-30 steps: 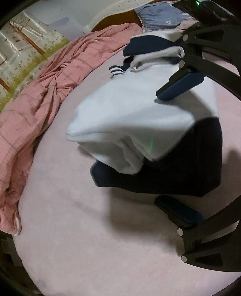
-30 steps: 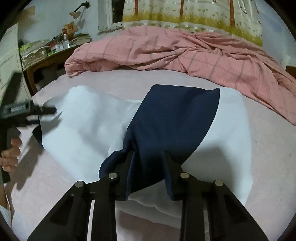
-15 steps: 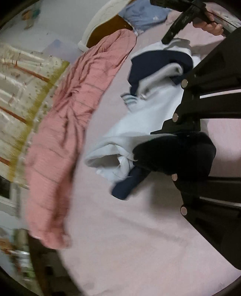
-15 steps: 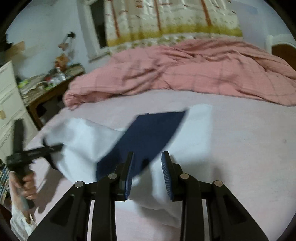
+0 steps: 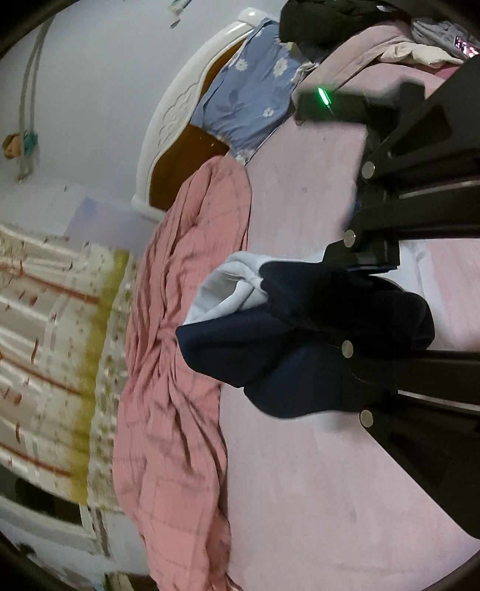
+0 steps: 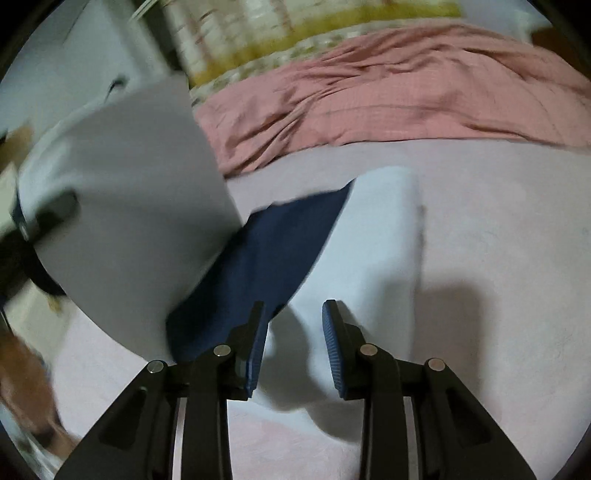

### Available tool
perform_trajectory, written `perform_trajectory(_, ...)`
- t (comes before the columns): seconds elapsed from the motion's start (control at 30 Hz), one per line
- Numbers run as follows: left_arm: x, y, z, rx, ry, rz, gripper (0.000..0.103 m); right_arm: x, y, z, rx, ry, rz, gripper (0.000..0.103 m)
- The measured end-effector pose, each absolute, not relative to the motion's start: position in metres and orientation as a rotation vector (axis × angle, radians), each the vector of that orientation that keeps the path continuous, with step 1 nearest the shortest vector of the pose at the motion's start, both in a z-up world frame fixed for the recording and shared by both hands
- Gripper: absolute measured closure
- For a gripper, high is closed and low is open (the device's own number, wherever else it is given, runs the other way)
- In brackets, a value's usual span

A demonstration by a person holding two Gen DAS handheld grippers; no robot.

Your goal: Fold large clothes

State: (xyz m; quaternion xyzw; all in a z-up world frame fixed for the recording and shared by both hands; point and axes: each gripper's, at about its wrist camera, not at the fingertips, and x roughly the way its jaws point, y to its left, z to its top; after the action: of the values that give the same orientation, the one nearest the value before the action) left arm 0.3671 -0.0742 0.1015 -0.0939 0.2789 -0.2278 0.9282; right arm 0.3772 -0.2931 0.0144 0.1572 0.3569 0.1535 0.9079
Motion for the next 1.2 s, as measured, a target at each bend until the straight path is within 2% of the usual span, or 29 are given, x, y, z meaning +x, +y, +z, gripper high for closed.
perform_trajectory(0.07, 0.37, -0.094, 0.1, -0.178, 0.57, -0.5, 0.089, 0.366, -0.318, 0.031, 0.301, 0.638, 0.168, 0.07)
perform_trajectory(0.13, 0.372, -0.11, 0.098, -0.148, 0.576, -0.521, 0.089, 0.379, -0.344, 0.017, 0.352, 0.711, 0.116, 0.07)
perform_trajectory(0.23, 0.376, -0.131, 0.084, -0.137, 0.611, -0.556, 0.089, 0.41, -0.36, -0.029, 0.583, 0.894, 0.288, 0.07)
perform_trajectory(0.47, 0.375, -0.161, 0.034, -0.11, 0.702, -0.6, 0.089, 0.415, -0.354, -0.038, 0.632, 0.9, 0.385, 0.07)
perform_trajectory(0.6, 0.374, -0.163, 0.003, -0.113, 0.741, -0.598, 0.089, 0.393, -0.36, -0.01, 0.544, 0.749, 0.226, 0.07)
perform_trajectory(0.73, 0.359, -0.167, 0.003, -0.067, 0.696, -0.592, 0.086, 0.374, -0.352, 0.016, 0.541, 0.623, 0.328, 0.07)
perform_trajectory(0.8, 0.353, -0.162, 0.008, -0.066, 0.664, -0.604, 0.076, 0.371, -0.343, 0.025, 0.486, 0.588, 0.35, 0.07)
perform_trajectory(0.87, 0.342, -0.156, 0.016, -0.051, 0.617, -0.618, 0.051, 0.369, -0.335, 0.029, 0.441, 0.564, 0.341, 0.07)
perform_trajectory(0.93, 0.332, -0.152, 0.027, 0.002, 0.581, -0.567, 0.041, 0.368, -0.33, 0.031, 0.417, 0.553, 0.343, 0.07)
perform_trajectory(1.03, 0.328, -0.126, 0.041, -0.069, 0.55, -0.559, 0.039, 0.361, -0.327, 0.034, 0.389, 0.539, 0.327, 0.069)
perform_trajectory(1.07, 0.329, -0.116, 0.046, -0.097, 0.543, -0.554, 0.037, 0.361, -0.325, 0.035, 0.376, 0.531, 0.32, 0.066)
perform_trajectory(1.13, 0.332, -0.096, 0.052, -0.142, 0.513, -0.531, 0.032, 0.357, -0.321, 0.038, 0.353, 0.512, 0.309, 0.052)
perform_trajectory(1.2, 0.338, -0.074, 0.056, -0.195, 0.499, -0.523, 0.031, 0.353, -0.317, 0.04, 0.339, 0.496, 0.328, 0.052)
